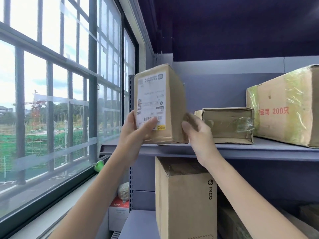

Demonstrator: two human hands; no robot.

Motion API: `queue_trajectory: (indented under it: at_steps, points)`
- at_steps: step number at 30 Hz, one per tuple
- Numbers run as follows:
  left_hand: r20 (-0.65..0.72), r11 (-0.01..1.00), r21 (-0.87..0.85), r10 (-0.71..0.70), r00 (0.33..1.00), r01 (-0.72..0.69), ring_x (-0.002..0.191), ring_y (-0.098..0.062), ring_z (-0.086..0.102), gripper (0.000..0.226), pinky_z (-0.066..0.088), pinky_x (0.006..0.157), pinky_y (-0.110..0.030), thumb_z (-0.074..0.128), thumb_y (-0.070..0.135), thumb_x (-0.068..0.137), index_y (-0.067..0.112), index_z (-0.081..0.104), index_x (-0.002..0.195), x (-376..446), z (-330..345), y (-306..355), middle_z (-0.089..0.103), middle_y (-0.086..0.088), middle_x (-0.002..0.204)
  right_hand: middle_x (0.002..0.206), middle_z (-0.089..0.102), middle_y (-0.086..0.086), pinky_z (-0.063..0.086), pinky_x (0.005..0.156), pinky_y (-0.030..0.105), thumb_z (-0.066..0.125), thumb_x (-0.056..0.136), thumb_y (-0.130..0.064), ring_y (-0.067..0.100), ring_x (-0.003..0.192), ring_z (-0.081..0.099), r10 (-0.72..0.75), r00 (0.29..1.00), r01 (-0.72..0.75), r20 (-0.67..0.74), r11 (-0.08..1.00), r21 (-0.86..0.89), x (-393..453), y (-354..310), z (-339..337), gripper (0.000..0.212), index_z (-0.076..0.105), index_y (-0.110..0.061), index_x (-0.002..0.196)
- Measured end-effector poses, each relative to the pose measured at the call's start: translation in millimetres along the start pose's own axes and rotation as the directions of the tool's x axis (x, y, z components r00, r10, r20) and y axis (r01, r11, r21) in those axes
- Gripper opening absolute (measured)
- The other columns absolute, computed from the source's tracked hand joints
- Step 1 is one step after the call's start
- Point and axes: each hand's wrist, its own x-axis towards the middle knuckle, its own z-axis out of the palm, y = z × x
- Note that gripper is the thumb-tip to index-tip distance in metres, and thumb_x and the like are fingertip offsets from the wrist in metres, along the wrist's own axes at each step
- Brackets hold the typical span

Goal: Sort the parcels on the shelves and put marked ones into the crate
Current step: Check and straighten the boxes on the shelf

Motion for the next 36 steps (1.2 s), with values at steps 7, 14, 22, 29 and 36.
queue_trajectory:
  at_steps: [7, 14, 22, 29, 36]
  points:
    - [-0.020, 0.993, 0.011, 0.121, 0.992, -0.121, 0.104, -0.018, 0.064, 0.043, 0.054, 0.083, -0.030, 0.066, 0.017, 0.080, 0.017, 0.046, 0.117, -3.1, 11.2, 4.5, 0.063, -0.007, 0.117, 0.135, 0.051, -0.009, 0.041, 0.103, 0.022, 0.070, 0.066, -0.058, 0.004, 0.121, 0.051, 0.023, 0.953, 0.028, 0.303, 0.986, -0.164, 0.5, -10.5, 3.4, 0.093, 0.031, -0.024, 0.143]
    - [-0.003, 0.992, 0.019, 0.127, 0.992, -0.127, 0.098, -0.010, 0.062, 0.035, 0.055, 0.072, -0.023, 0.057, 0.009, 0.085, 0.026, 0.042, 0.111, -12.0, 10.2, 8.0, 0.058, 0.002, 0.113, 0.114, 0.066, -0.005, 0.052, 0.079, 0.018, 0.065, 0.071, -0.025, 0.004, 0.099, 0.064, -0.040, 0.952, 0.068, 0.303, 0.994, -0.084, -3.4, -10.6, -1.0, 0.065, 0.046, -0.017, 0.132]
    - [-0.084, 0.948, 0.265, 0.203, 0.975, -0.175, 0.119, -0.018, 0.049, 0.091, 0.055, 0.077, -0.024, 0.075, 0.016, 0.064, 0.027, 0.023, 0.138, 10.4, -17.9, 44.4, 0.044, -0.004, 0.132, 0.121, 0.062, -0.001, 0.051, 0.086, 0.022, 0.074, 0.045, -0.036, 0.012, 0.109, 0.059, -0.023, 0.925, 0.090, 0.380, 0.983, -0.159, 5.9, -24.2, -19.8, 0.090, 0.048, -0.022, 0.130]
    - [-0.076, 0.940, 0.249, 0.259, 0.963, -0.234, 0.069, 0.001, 0.065, 0.040, 0.052, 0.057, -0.016, 0.074, 0.000, 0.067, 0.016, 0.054, 0.098, 3.5, -24.2, 51.4, 0.061, 0.003, 0.085, 0.136, 0.050, -0.004, 0.038, 0.107, 0.043, 0.080, 0.046, -0.034, 0.016, 0.127, 0.046, 0.002, 0.926, 0.056, 0.378, 0.988, -0.142, 7.4, -23.3, -24.3, 0.086, 0.050, -0.034, 0.127]
    - [-0.261, 0.968, 0.073, 0.250, 0.932, -0.239, 0.086, -0.016, 0.069, 0.022, 0.059, 0.072, -0.035, 0.069, 0.000, 0.076, 0.014, 0.057, 0.089, -3.6, -30.9, 36.5, 0.068, 0.007, 0.085, 0.141, 0.044, 0.004, 0.045, 0.100, 0.047, 0.080, 0.038, -0.061, 0.018, 0.125, 0.047, 0.019, 0.999, -0.022, -0.033, 0.997, -0.077, 3.7, -23.1, -2.6, 0.124, 0.030, -0.020, 0.143]
